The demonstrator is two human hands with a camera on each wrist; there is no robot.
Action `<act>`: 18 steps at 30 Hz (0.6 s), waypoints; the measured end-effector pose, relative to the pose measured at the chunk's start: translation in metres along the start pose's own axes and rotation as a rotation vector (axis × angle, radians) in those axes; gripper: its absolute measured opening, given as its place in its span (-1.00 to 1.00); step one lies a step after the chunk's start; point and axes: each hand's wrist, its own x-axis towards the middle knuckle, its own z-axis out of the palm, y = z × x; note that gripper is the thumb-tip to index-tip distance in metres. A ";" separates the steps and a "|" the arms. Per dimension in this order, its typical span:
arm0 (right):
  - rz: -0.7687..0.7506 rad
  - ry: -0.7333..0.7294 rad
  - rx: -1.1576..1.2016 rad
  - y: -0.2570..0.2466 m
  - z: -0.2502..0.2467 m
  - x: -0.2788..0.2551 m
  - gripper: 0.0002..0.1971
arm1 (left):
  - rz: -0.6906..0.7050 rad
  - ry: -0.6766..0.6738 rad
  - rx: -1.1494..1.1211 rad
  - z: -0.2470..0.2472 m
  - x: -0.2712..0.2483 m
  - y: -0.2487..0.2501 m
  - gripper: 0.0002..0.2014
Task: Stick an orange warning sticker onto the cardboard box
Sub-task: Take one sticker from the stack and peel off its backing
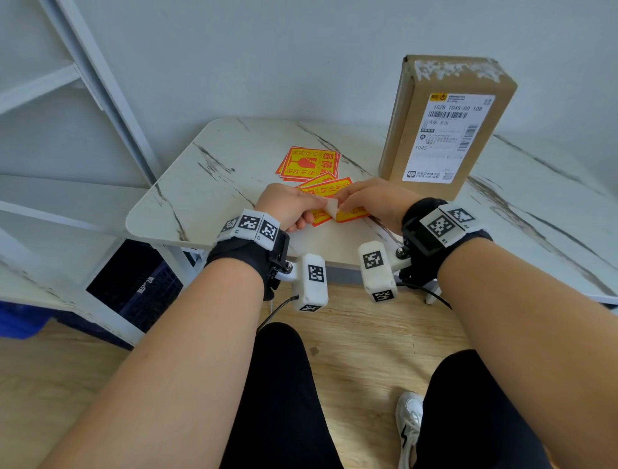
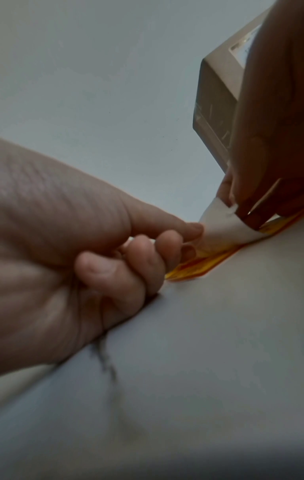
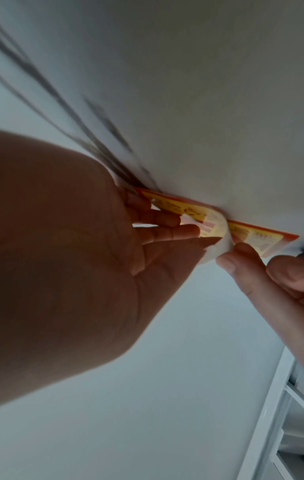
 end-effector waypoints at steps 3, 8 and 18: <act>0.053 -0.005 0.164 0.000 0.000 0.000 -0.84 | 0.010 0.006 0.009 0.000 0.001 -0.002 -0.74; 0.101 0.051 0.128 -0.001 0.004 0.002 -0.81 | 0.020 0.005 0.033 0.000 0.002 -0.003 -0.72; 0.030 0.063 0.063 0.005 0.001 0.000 -0.71 | 0.035 0.009 0.049 -0.001 0.002 -0.004 -0.73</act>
